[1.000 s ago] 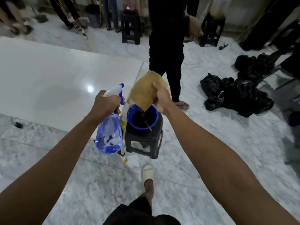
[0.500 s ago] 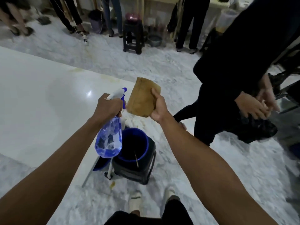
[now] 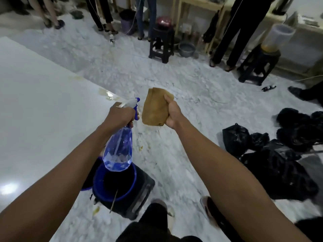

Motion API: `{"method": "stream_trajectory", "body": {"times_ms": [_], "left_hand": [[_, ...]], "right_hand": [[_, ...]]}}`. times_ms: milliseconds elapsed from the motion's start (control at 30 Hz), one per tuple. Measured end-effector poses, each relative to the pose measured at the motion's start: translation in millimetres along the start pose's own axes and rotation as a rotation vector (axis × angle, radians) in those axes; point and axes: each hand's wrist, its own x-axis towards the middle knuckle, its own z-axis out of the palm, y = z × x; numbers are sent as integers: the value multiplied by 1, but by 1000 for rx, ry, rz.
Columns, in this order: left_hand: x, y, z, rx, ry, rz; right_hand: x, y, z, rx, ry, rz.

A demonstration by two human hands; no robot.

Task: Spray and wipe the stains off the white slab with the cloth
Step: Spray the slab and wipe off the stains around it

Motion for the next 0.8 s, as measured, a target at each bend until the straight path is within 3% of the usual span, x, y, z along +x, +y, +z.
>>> {"method": "stream_trajectory", "body": {"times_ms": [367, 633, 800], "left_hand": [[158, 69, 36, -76, 125, -37], [304, 146, 12, -100, 260, -90], [373, 184, -25, -146, 374, -122]], "right_hand": [[149, -118, 8, -68, -129, 68], [293, -230, 76, -177, -238, 82], [366, -283, 154, -244, -333, 76]]}}
